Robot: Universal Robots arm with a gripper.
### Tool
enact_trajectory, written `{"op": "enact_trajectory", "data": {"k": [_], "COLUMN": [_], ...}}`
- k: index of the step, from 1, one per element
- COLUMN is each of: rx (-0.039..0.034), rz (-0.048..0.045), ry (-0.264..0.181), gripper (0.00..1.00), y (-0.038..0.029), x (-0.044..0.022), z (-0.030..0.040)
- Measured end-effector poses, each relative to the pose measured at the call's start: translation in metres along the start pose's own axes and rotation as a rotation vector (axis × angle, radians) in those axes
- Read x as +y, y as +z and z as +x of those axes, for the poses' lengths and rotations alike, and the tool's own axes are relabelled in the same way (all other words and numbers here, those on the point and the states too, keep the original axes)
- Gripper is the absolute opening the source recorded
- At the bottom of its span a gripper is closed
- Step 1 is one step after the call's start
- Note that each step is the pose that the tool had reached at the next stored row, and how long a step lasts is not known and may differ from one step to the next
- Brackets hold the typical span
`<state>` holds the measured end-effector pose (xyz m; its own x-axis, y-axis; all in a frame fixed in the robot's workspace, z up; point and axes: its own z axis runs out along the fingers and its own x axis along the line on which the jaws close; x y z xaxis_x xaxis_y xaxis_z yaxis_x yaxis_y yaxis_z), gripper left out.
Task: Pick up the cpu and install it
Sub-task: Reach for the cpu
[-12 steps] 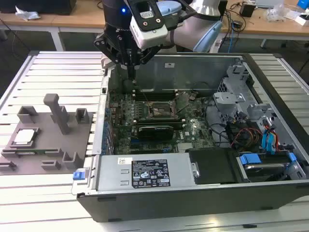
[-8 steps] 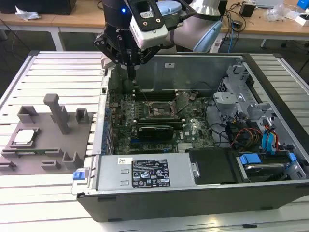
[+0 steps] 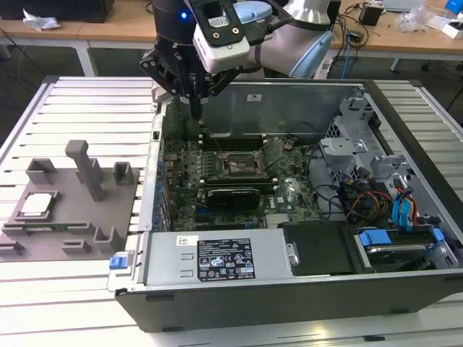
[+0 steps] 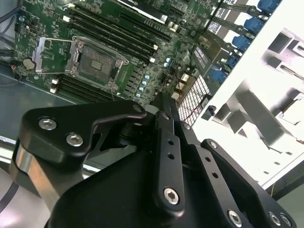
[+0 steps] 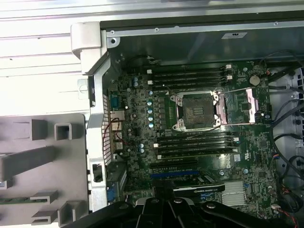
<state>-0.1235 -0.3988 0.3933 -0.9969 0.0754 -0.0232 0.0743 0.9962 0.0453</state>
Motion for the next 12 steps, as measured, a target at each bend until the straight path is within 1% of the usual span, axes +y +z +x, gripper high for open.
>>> {"op": "enact_trajectory", "data": {"k": [12], "rx": [0.0], "rz": [-0.0001], "ry": [0.0], "gripper": [0.11], "y": [-0.0001], "x": [-0.0004], "z": [0.0053]}}
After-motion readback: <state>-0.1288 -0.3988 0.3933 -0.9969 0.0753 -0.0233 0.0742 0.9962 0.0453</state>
